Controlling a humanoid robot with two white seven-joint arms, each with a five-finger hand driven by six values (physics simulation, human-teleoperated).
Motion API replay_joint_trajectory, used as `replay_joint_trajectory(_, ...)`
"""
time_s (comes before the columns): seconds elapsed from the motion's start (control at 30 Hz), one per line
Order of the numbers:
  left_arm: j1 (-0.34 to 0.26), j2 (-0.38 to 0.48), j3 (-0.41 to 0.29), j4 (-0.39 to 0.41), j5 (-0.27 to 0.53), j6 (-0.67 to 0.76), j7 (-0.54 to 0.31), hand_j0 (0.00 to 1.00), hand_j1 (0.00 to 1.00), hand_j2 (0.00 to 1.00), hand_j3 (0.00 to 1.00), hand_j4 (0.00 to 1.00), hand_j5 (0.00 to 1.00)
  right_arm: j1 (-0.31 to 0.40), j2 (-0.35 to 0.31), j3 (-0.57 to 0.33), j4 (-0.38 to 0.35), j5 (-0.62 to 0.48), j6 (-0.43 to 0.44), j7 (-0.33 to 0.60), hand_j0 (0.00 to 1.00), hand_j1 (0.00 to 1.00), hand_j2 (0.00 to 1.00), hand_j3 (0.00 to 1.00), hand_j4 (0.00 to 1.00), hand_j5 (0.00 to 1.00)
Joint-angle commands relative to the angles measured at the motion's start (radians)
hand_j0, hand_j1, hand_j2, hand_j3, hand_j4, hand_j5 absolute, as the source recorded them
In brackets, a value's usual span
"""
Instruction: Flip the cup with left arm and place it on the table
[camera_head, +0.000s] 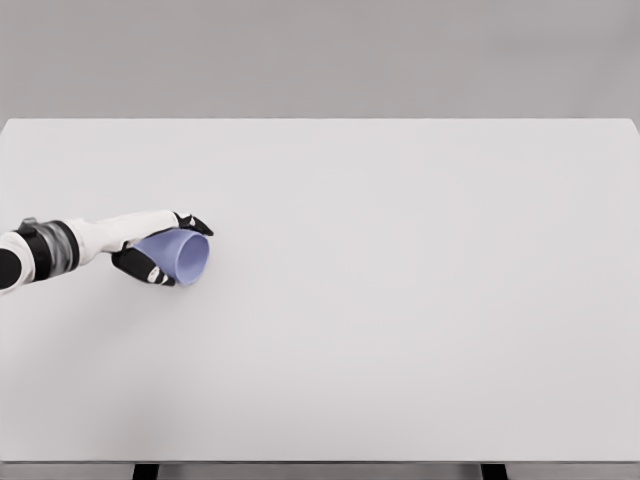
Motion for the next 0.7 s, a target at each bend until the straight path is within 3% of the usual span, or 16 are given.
replay_joint_trajectory(0.0,0.0,-0.001,-0.001,-0.001,0.018,0.0,0.001,0.7,0.7,0.7,0.7,0.7,0.7,0.0,0.0,0.0,0.0,0.0,0.0,0.0,1.0,1.0,1.0,1.0,1.0,1.0)
replay_joint_trajectory(0.1,0.0,-0.001,-0.001,0.0,0.021,0.002,0.001,0.69,0.69,0.69,0.69,0.69,0.69,0.0,0.0,0.0,0.0,0.0,0.0,0.0,1.0,1.0,1.0,1.0,1.0,1.0)
replay_joint_trajectory(0.4,0.0,0.027,0.019,-0.008,0.13,-0.026,0.004,0.54,0.54,0.54,0.54,0.54,0.54,0.0,0.0,0.0,0.0,0.0,0.0,0.0,1.0,1.0,1.0,1.0,1.0,1.0)
replay_joint_trajectory(0.57,0.002,0.091,0.116,-0.008,0.217,-0.222,0.004,0.52,0.52,0.52,0.52,0.52,0.52,0.0,0.0,0.0,0.0,0.0,0.0,0.0,1.0,1.0,1.0,1.0,1.0,1.0)
replay_joint_trajectory(0.67,0.002,0.093,0.137,-0.006,0.326,-0.237,0.004,0.53,0.53,0.53,0.53,0.53,0.53,0.0,0.0,0.0,0.0,0.0,0.0,0.0,1.0,1.0,1.0,1.0,1.0,1.0)
